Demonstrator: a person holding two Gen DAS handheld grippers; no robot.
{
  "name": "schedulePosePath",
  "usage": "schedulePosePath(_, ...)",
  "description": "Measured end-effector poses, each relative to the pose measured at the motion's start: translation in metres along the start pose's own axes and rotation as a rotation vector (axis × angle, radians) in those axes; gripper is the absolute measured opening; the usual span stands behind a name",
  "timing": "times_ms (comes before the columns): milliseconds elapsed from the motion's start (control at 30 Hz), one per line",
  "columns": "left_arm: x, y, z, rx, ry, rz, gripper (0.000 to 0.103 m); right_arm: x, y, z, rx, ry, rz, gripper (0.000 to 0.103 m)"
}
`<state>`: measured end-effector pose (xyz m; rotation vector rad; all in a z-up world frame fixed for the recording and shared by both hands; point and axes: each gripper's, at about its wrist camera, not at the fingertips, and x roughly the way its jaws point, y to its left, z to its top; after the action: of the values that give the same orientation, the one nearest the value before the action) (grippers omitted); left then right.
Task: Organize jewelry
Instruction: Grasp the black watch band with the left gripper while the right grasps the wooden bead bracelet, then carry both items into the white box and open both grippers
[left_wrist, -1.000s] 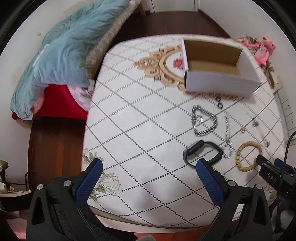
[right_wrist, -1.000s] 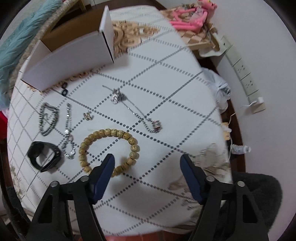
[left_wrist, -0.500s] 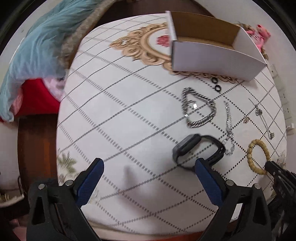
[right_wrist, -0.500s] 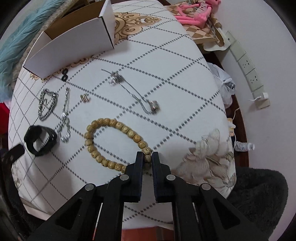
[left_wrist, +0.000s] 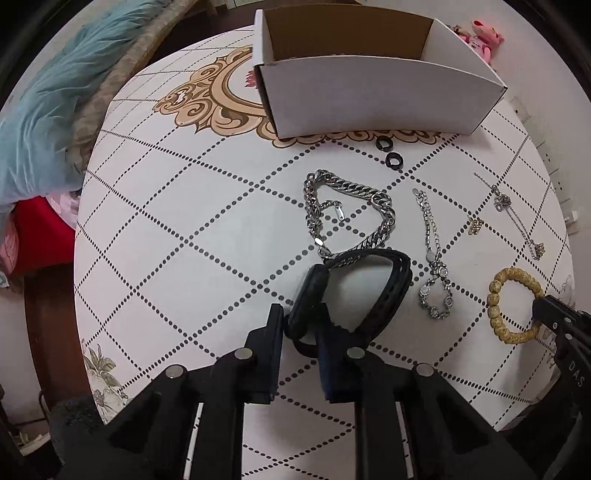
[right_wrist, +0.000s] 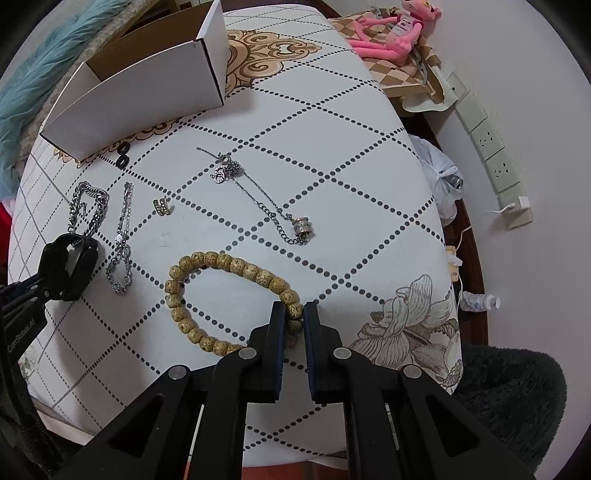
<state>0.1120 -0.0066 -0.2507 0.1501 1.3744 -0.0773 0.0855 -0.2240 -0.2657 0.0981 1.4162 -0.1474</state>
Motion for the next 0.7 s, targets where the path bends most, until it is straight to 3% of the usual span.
schedulePosePath(133,-0.011,0.004,-0.012,-0.02,-0.017,-0.02,0.013,-0.006,-0.002,0.001,0.027,0.003,0.067,0.009)
schedulePosePath(400,-0.061,0.013,-0.018,-0.044,-0.101,-0.062,0.013,-0.057,-0.004,0.008,0.031,-0.088,0.192,0.009)
schedulePosePath(700,-0.114,0.018,0.04,-0.074,-0.207,-0.114,0.013,-0.136,0.014,0.054,-0.034,-0.228,0.284,0.009)
